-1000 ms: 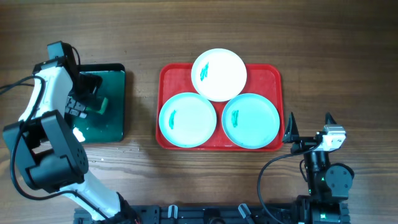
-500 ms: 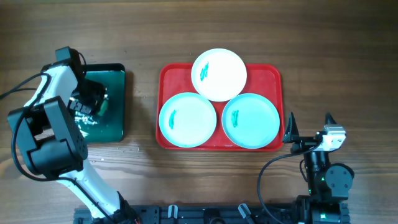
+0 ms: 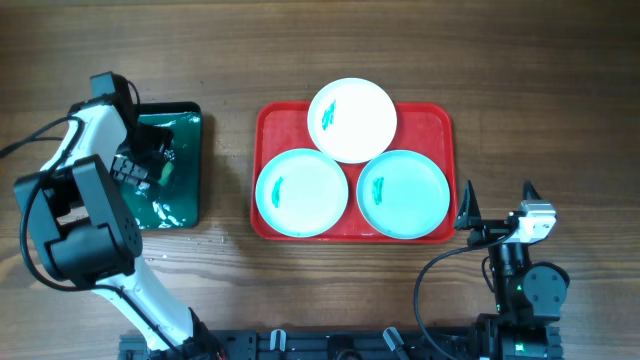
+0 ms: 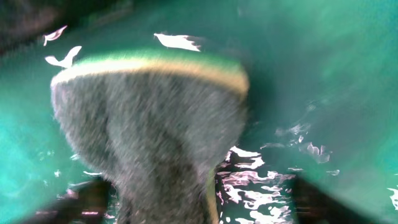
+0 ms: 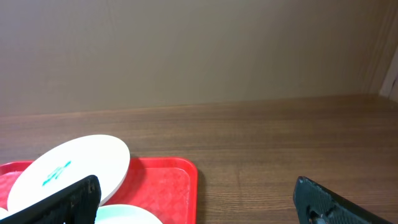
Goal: Clean dirty plates on tray and stack at the side
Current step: 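Dip and swish the held sponge in the soapy water, then lift the sponge and carry it over the front-left white plate, then reach the right gripper to the rim of the front-left plate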
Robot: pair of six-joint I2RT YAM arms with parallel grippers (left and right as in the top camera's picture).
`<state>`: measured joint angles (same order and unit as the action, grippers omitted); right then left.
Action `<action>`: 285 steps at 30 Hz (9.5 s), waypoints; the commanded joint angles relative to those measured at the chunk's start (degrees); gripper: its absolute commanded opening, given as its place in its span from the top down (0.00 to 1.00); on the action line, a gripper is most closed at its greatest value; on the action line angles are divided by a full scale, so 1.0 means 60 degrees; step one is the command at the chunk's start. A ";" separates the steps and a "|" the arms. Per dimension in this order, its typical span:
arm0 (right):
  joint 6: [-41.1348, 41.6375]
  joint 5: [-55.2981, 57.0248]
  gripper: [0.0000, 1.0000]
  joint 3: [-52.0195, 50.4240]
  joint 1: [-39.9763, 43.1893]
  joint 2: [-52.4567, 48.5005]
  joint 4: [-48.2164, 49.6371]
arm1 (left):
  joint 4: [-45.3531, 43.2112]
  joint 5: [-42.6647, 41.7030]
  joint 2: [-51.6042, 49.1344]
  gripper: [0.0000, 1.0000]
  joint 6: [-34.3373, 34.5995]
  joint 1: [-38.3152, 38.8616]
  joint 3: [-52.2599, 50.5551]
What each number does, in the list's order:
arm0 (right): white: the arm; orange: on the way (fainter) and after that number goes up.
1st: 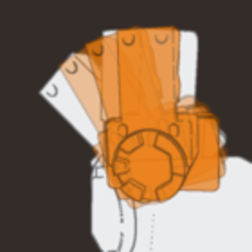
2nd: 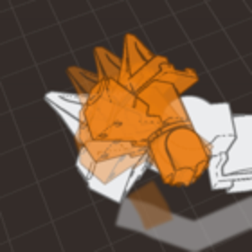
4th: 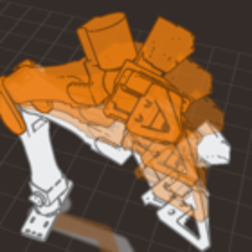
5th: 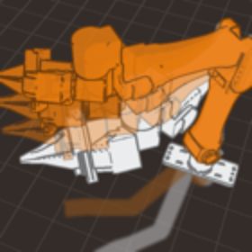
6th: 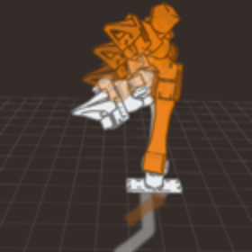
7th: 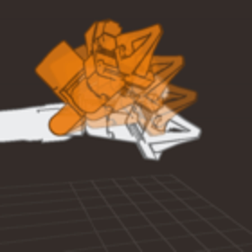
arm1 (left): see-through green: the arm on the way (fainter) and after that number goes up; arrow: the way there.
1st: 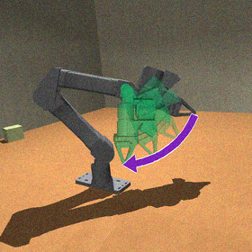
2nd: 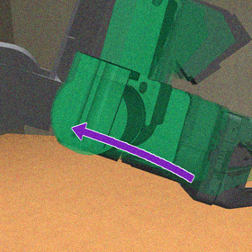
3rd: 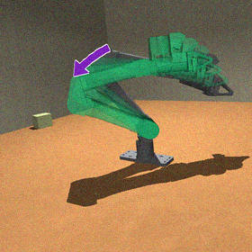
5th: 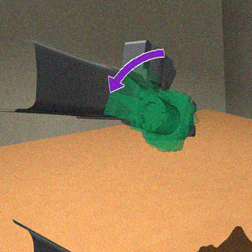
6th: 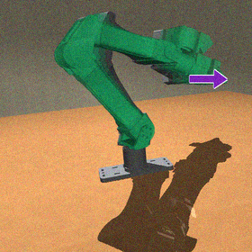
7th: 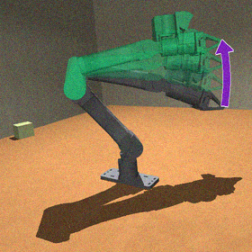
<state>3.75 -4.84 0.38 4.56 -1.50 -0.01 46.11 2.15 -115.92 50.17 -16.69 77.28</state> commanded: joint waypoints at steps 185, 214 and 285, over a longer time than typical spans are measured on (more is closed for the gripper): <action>-0.0098 0.0066 0.00 -0.0015 0.0047 0.0018 0.0026 | -0.0441 0.1184 0.3410 0.96 -0.1231 0.0372 -0.1617; -0.0098 0.0066 0.00 -0.0015 0.0047 0.0018 0.0026 | -0.0696 -0.2408 0.2503 0.96 -0.3042 0.7100 -0.1479; 0.1665 -0.7927 0.46 1.2874 -0.1599 -1.2444 -0.6145 | 0.2040 -0.0805 0.6193 0.00 -0.3075 0.3734 -0.0055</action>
<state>13.43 -60.95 76.69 2.04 -71.75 -34.74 58.35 -3.25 -78.59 31.99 5.98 76.73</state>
